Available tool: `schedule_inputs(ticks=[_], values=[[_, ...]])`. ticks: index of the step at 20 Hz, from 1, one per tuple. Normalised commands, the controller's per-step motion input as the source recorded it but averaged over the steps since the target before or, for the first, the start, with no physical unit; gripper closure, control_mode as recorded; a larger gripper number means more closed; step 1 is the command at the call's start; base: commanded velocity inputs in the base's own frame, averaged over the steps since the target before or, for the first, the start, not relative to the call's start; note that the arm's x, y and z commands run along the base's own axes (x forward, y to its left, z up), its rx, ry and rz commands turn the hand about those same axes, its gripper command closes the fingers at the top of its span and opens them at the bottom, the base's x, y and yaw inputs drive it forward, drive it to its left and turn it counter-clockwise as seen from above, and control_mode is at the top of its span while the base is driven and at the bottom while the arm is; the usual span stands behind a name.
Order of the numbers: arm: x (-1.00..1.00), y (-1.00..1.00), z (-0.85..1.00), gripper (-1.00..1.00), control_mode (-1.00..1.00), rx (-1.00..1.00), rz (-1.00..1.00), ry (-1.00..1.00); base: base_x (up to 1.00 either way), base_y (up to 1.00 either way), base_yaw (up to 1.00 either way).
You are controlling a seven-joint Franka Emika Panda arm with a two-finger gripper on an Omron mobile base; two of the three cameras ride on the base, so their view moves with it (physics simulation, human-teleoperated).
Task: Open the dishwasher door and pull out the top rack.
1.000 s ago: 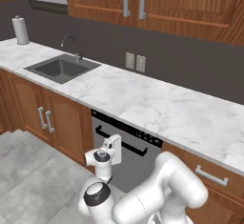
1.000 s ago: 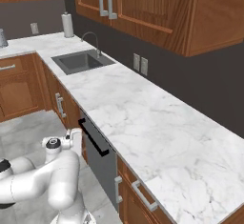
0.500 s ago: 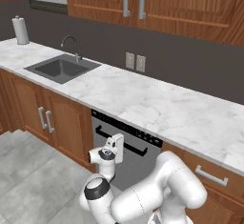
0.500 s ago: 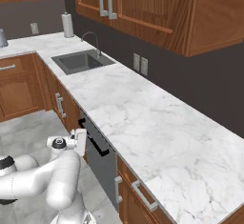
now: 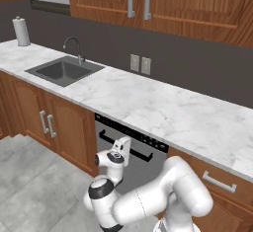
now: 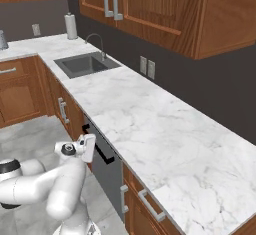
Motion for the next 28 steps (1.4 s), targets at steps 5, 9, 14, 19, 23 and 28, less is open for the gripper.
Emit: schedule_inputs(ticks=[5,9,14,19,23,28], values=[[0.27,0.00,-0.37,-1.00,-1.00,-0.04,0.02,-0.06,0.00,0.00,0.00],[0.24,0.00,-0.41,1.00,-1.00,-0.04,0.02,-0.04,0.00,0.00,0.00],[0.09,0.01,-0.34,1.00,-1.00,-0.07,0.01,-0.03,0.00,0.00,0.00],[-0.06,0.32,-0.28,1.00,-1.00,-0.08,0.01,-0.08,0.00,0.00,0.00],[-0.16,0.58,-0.22,1.00,-1.00,-0.06,0.00,-0.07,0.00,0.00,0.00],[-0.20,0.78,-0.21,1.00,-1.00,-0.03,0.00,-0.01,0.00,0.00,0.00]])
